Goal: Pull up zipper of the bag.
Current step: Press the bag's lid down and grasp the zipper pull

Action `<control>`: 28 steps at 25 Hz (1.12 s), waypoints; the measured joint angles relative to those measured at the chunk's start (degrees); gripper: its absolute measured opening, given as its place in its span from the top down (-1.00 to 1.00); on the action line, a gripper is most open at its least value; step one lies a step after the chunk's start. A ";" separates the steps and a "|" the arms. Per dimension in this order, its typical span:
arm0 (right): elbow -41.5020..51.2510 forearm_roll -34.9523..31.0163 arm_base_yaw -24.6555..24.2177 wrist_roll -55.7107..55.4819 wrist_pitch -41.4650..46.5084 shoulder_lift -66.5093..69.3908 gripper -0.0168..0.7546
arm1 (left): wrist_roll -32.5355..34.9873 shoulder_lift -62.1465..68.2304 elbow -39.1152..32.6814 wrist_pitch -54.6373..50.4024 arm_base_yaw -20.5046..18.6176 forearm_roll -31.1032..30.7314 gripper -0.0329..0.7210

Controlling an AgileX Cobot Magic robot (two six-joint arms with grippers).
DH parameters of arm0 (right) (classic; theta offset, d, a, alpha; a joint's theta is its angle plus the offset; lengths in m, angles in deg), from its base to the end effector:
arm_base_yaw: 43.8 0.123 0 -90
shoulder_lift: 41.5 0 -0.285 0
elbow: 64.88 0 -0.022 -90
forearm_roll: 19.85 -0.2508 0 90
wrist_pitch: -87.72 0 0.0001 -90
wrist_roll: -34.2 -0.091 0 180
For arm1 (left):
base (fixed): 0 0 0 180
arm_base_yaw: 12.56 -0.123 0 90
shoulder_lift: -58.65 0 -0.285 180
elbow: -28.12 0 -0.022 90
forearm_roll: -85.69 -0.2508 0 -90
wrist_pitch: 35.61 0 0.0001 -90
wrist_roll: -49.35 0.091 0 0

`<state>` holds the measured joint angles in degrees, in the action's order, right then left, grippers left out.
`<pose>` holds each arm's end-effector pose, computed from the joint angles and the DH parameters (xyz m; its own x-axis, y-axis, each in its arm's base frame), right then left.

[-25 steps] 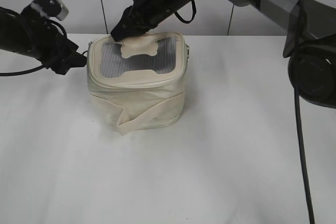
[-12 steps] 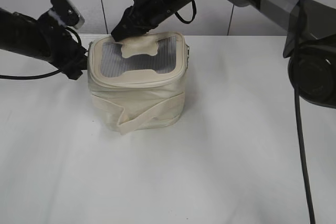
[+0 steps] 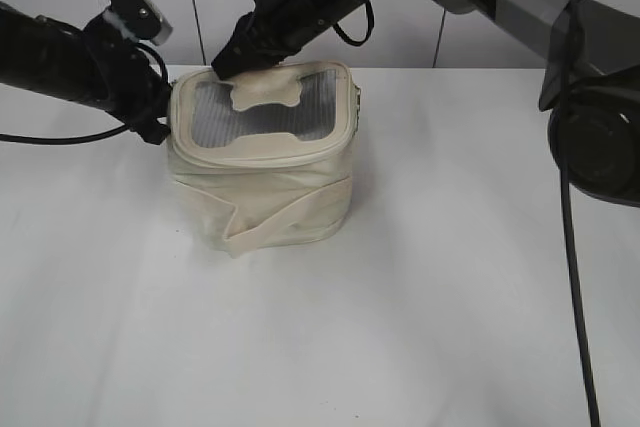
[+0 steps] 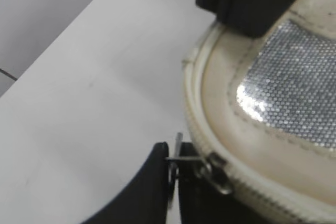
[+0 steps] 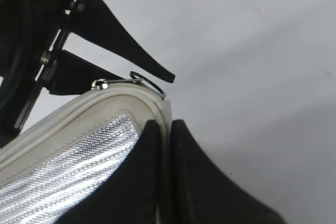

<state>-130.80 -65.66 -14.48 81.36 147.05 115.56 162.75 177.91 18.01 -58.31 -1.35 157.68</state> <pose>0.4598 0.3226 0.1956 -0.3946 -0.5226 -0.7557 -0.9093 0.3405 0.2393 0.3909 -0.1116 0.1679 -0.2335 0.6908 -0.6844 0.7991 0.5373 0.2697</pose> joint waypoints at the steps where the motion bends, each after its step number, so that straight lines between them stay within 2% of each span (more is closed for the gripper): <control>1: 0.00 0.00 0.00 0.00 0.00 0.00 0.87 | 0.00 0.00 0.00 -0.14 0.07 -0.39 0.75; 3: 0.00 0.00 0.00 0.00 0.00 0.00 0.87 | 0.00 0.00 0.00 -0.29 0.18 -0.86 0.91; 7: 0.00 -0.10 -0.02 0.00 0.00 0.00 0.87 | -1.14 -0.53 -0.27 -0.29 0.18 -2.07 0.92; 11: 0.00 -0.23 -0.02 -0.25 0.06 0.05 0.87 | -9.88 -3.05 -2.39 0.03 0.20 -10.09 0.92; 14: 0.00 -0.23 -0.02 -1.05 0.02 0.05 0.87 | -13.35 -5.37 -5.23 0.53 0.29 -13.21 0.92; 21: 0.00 -0.34 0.03 -2.10 -0.01 0.05 0.87 | -15.78 -11.96 -11.59 1.03 0.29 -13.99 0.92; 28: 0.00 -0.54 0.03 -2.81 0.19 0.05 0.87 | -16.79 -18.12 -17.72 1.24 0.89 -11.96 0.92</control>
<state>-130.80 -66.20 -14.44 78.56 147.24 115.61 145.96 159.80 0.30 -57.07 -0.45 145.72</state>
